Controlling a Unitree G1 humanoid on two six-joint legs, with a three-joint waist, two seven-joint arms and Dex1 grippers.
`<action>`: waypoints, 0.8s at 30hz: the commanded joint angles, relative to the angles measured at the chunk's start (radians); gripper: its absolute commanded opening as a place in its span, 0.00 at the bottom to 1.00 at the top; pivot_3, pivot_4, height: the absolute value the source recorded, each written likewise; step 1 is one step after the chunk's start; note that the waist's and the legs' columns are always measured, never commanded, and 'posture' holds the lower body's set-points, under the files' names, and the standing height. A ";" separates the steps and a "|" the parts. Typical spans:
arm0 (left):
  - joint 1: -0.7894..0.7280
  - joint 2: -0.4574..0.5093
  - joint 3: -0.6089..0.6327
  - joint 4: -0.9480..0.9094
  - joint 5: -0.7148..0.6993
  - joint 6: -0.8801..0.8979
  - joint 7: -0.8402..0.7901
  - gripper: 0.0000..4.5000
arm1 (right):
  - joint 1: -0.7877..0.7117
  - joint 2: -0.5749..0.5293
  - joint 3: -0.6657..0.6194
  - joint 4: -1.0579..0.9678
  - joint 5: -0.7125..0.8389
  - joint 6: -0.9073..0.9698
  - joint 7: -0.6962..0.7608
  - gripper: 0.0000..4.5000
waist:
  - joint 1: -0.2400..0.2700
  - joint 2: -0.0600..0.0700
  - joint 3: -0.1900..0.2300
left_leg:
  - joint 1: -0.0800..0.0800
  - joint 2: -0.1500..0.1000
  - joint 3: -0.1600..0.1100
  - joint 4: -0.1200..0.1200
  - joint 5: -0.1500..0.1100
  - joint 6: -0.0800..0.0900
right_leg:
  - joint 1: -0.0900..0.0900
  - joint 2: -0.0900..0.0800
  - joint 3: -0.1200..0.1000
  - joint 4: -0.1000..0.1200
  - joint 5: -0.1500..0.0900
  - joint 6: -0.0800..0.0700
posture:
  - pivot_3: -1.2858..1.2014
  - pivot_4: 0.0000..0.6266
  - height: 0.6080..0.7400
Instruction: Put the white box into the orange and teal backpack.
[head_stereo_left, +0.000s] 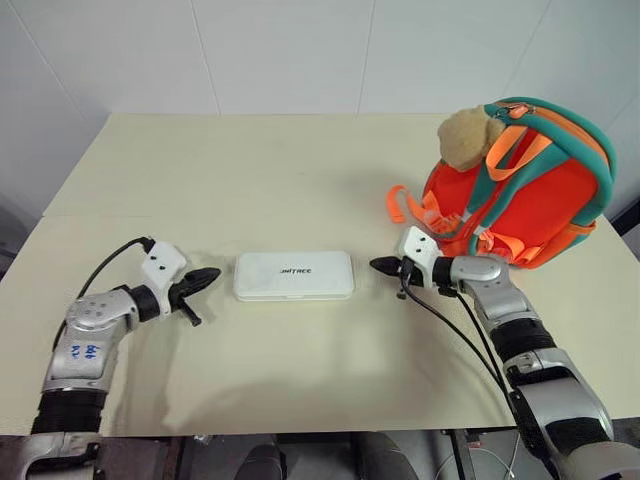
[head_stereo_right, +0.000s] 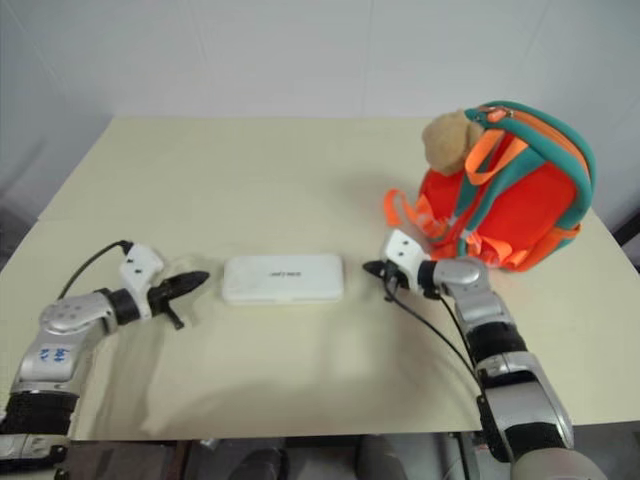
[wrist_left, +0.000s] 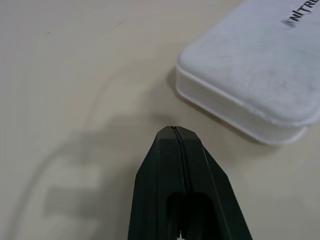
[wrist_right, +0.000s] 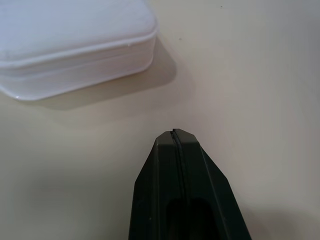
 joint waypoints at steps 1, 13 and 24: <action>-0.022 -0.019 -0.007 -0.009 0.001 -0.005 0.012 0.00 | -0.010 0.013 -0.003 -0.013 0.004 -0.015 0.001 0.03 | -0.001 0.000 0.000 | 0.000 0.000 0.000 0.000 0.000 0.000 | 0.000 0.000 -0.001 0.000 0.000 0.000 | 0.52 0.24 1.00; 0.002 -0.055 -0.056 -0.029 -0.014 0.016 -0.021 0.00 | 0.080 0.039 0.010 -0.221 0.038 0.097 0.049 0.03 | 0.001 0.000 0.000 | 0.000 0.000 0.004 0.001 0.000 0.000 | -0.001 -0.002 -0.002 0.001 0.000 0.000 | 0.52 0.24 1.00; 0.066 -0.067 -0.089 -0.160 -0.038 0.085 -0.062 0.00 | 0.194 -0.017 -0.008 -0.454 0.065 0.241 0.076 0.03 | 0.006 0.000 0.000 | 0.000 0.000 0.004 0.001 -0.001 0.000 | -0.001 -0.002 -0.002 0.000 0.000 0.000 | 0.52 0.24 1.00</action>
